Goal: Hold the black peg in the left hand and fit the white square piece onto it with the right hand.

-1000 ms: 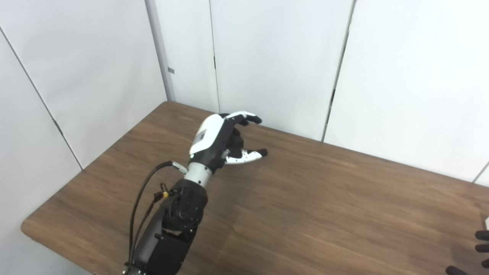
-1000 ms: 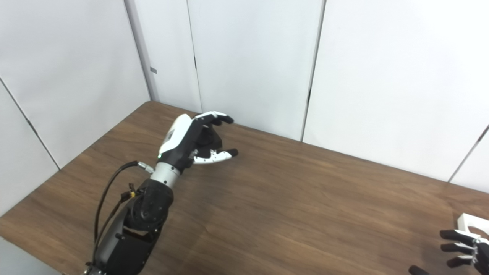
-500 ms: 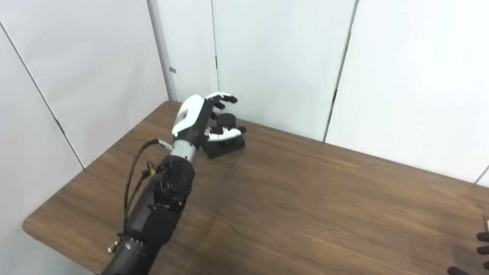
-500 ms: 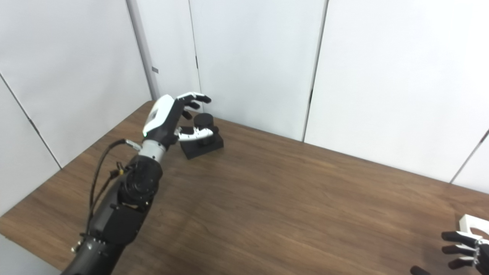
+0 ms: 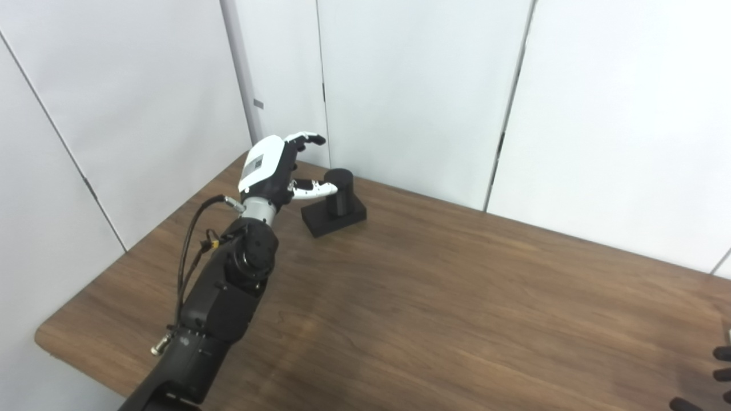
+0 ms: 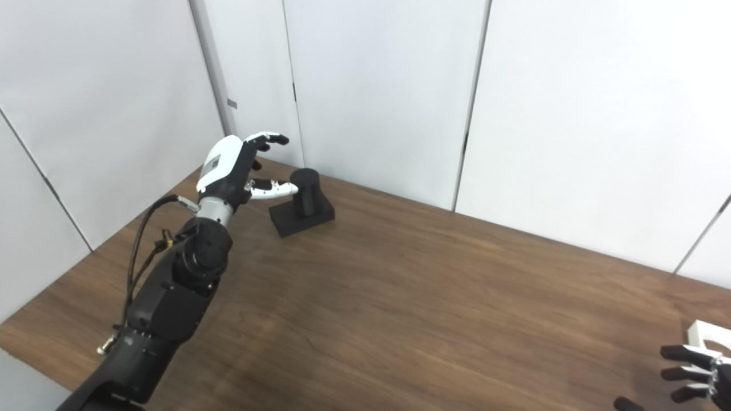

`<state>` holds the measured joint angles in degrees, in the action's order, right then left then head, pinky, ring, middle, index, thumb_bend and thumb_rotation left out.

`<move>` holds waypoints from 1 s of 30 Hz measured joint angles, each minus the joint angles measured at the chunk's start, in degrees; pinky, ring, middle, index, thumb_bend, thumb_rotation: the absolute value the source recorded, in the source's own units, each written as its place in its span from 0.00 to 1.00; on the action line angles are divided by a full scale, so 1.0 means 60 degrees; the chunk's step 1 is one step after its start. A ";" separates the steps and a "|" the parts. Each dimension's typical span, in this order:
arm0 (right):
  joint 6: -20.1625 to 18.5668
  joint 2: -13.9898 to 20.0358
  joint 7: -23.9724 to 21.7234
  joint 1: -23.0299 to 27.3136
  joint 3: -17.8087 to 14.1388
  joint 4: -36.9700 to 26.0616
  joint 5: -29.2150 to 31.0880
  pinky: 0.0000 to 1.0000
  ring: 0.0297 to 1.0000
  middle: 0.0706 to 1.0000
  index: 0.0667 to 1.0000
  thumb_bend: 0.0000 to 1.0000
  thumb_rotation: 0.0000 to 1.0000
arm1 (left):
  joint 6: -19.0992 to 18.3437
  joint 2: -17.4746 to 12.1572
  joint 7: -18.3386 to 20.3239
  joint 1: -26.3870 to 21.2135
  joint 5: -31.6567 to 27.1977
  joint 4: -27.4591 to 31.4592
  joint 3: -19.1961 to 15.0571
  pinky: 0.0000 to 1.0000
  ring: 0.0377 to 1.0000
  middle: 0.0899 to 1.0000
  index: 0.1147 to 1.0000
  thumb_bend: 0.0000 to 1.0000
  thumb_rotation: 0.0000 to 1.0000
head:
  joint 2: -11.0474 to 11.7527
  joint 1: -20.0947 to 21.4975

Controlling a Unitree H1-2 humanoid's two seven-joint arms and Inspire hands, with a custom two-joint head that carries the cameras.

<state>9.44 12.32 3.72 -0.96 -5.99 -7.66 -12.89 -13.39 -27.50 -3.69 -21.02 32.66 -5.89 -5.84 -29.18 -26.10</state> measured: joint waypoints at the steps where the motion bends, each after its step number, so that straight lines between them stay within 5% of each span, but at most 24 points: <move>1: 0.0000 0.0000 0.0000 0.0000 -0.0003 0.0000 0.0013 0.36 0.52 0.59 0.54 0.58 0.10 | -0.0076 -0.0095 0.0009 -0.0032 0.0083 -0.0065 0.0081 0.66 0.84 0.86 0.75 0.97 0.36 | 0.0000 0.0000; 6: 0.0000 0.0000 -0.0002 -0.0003 -0.0018 0.0000 0.0044 0.36 0.52 0.59 0.54 0.59 0.09 | -0.0708 -0.0534 0.0320 -0.0285 0.0712 -0.0301 0.0646 0.80 0.92 0.92 0.79 1.00 0.44 | -0.0117 0.0015; 21: -0.0026 0.0001 -0.0021 -0.0041 -0.0027 -0.0195 0.0036 0.37 0.53 0.59 0.55 0.62 0.00 | -0.1694 -0.0716 0.1061 -0.0481 0.0981 -0.0903 0.1681 0.69 0.88 0.93 0.76 1.00 0.49 | -0.0249 0.0117; 30: -0.0017 0.0023 -0.0023 -0.0059 -0.0043 -0.0274 0.0039 0.37 0.53 0.60 0.55 0.60 0.01 | -0.2149 -0.0712 0.1394 -0.0704 0.1119 -0.1403 0.2033 0.76 0.92 0.95 0.79 1.00 0.51 | -0.0352 0.0146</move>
<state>9.33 12.46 3.59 -1.32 -6.25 -9.30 -12.66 -26.29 -31.77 4.67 -25.24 39.37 -14.31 6.35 -31.29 -25.23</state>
